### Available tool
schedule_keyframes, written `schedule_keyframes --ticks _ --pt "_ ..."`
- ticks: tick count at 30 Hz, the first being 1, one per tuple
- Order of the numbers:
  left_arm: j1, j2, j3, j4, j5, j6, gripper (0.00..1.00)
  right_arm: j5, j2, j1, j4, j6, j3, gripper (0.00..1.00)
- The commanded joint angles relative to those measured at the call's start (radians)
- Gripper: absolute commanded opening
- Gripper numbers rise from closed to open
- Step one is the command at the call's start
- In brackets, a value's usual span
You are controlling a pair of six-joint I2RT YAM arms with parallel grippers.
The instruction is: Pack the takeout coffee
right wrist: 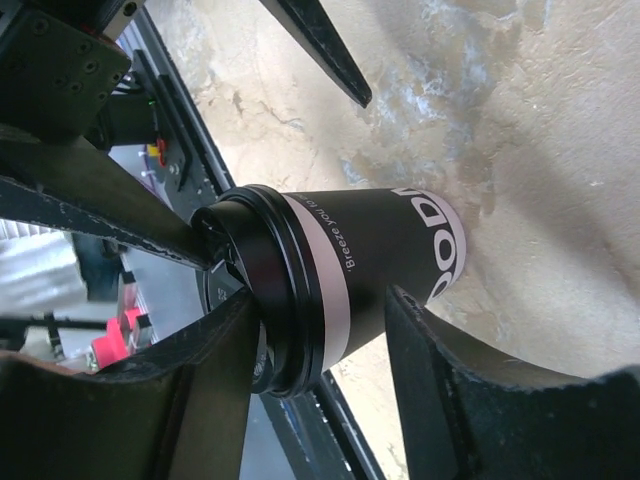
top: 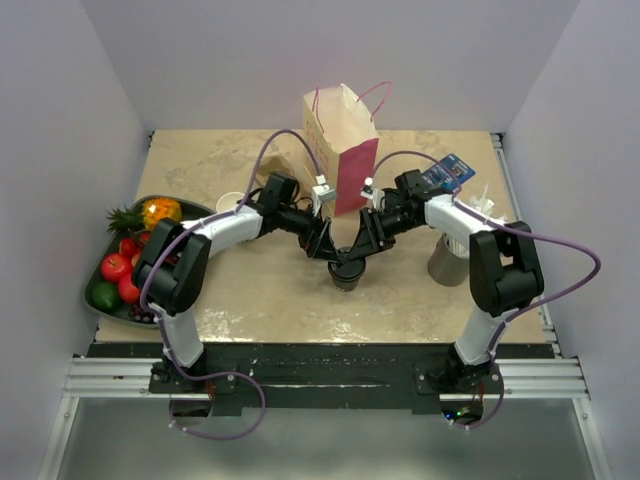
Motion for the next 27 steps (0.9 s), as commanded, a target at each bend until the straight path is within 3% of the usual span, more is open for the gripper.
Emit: schedule_keyframes --ticks 1,9,27 --pt "0.013 0.031 0.020 -0.070 -0.065 0.167 0.93 0.140 -0.013 0.010 0.039 -0.013 -0.032 0.57" --pt "0.013 0.018 0.057 -0.166 0.041 0.285 0.93 0.046 -0.085 -0.034 0.041 -0.023 0.016 0.78" --pt "0.011 0.067 0.151 -0.249 0.065 0.285 0.93 0.036 -0.081 -0.088 -0.022 -0.058 -0.021 0.77"
